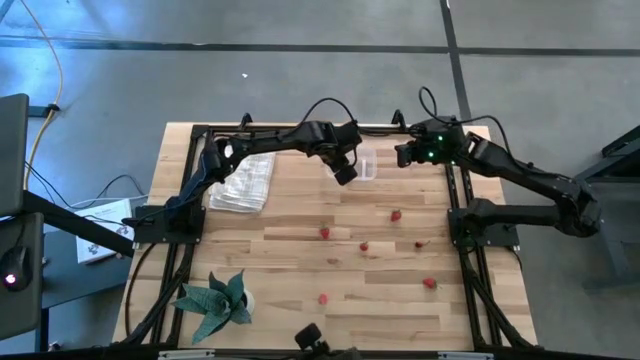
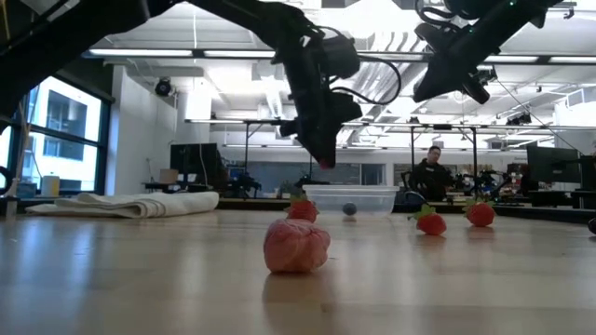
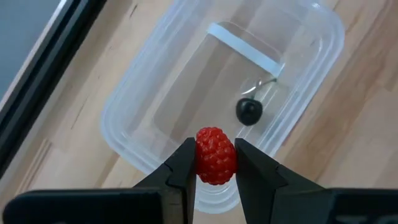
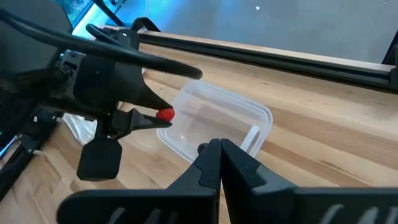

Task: Pick and placing Produce into tupperware
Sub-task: Put the red raspberry into the transparent container, then adjust the transparent container

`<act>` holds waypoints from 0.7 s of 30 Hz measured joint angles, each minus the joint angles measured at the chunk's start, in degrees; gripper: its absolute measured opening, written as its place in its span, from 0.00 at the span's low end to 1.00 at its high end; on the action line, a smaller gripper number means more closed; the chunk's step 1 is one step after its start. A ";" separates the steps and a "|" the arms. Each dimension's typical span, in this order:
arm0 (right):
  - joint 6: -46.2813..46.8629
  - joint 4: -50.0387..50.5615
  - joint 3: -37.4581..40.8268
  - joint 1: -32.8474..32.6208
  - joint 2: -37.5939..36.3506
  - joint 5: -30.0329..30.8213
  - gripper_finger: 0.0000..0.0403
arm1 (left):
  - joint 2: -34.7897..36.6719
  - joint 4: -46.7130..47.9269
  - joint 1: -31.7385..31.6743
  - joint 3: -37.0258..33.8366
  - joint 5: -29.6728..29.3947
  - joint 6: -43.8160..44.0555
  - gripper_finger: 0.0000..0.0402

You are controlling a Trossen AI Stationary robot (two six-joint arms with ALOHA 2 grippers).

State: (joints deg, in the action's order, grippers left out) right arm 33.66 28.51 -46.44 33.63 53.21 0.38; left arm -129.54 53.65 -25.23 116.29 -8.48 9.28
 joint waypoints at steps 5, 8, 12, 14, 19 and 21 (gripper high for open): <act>-0.04 0.11 0.00 0.02 0.00 -0.43 0.00 | -0.02 0.41 -1.09 0.00 0.32 0.04 0.19; -0.04 0.13 0.00 0.01 0.00 -0.61 0.00 | -0.02 0.23 -1.23 0.00 -0.25 0.11 0.22; -0.04 0.13 0.00 0.00 0.00 -0.61 0.00 | -0.02 0.24 -0.97 0.00 -0.05 0.07 0.31; -0.04 0.13 0.00 0.02 0.00 -0.62 0.00 | -0.02 0.23 -0.91 0.00 0.07 0.04 0.37; 0.07 0.14 0.00 0.01 0.00 -0.61 0.00 | -0.02 0.09 -1.14 0.00 -0.12 0.04 0.46; 0.72 0.50 0.00 0.00 0.05 -0.58 0.00 | -0.02 0.17 -1.11 0.00 -0.10 0.03 0.47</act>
State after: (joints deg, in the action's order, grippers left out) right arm 34.39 29.01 -46.44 33.63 53.26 -0.21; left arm -129.56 53.83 -26.34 116.29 -8.58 9.31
